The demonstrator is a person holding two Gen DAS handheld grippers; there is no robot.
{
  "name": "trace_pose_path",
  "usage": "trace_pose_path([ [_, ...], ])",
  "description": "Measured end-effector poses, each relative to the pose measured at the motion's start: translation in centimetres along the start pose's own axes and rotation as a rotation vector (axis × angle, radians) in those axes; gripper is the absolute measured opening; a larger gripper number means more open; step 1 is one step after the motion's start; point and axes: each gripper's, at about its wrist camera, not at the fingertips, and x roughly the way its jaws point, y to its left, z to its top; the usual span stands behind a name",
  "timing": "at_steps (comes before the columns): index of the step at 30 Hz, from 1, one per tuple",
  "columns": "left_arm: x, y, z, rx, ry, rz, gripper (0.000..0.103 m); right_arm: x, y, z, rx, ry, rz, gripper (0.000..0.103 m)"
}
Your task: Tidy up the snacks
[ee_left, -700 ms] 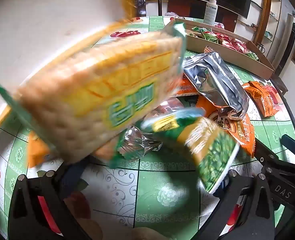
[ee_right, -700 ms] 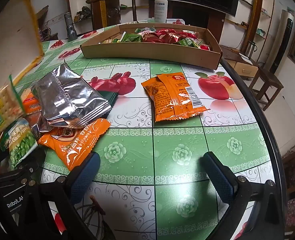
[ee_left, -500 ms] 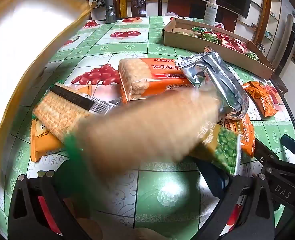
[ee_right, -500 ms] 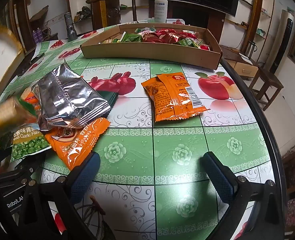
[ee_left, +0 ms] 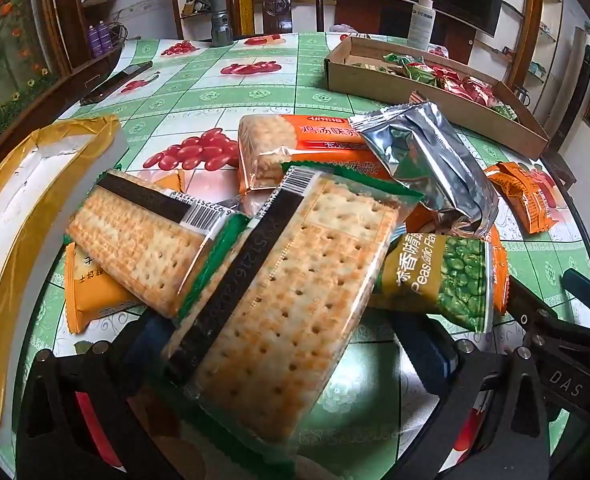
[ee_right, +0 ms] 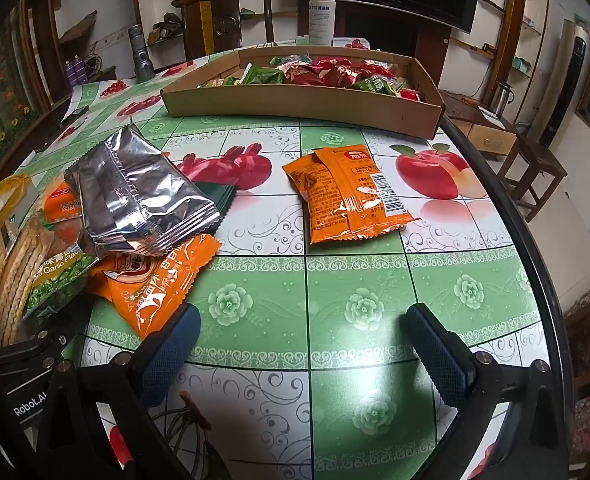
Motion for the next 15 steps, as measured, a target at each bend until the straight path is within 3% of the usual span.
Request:
trace_pose_path([
  [15,0.17,-0.03,0.14,-0.001,0.002,-0.003,0.103,0.01,-0.02,0.01,0.0,0.0,0.0,0.103],
])
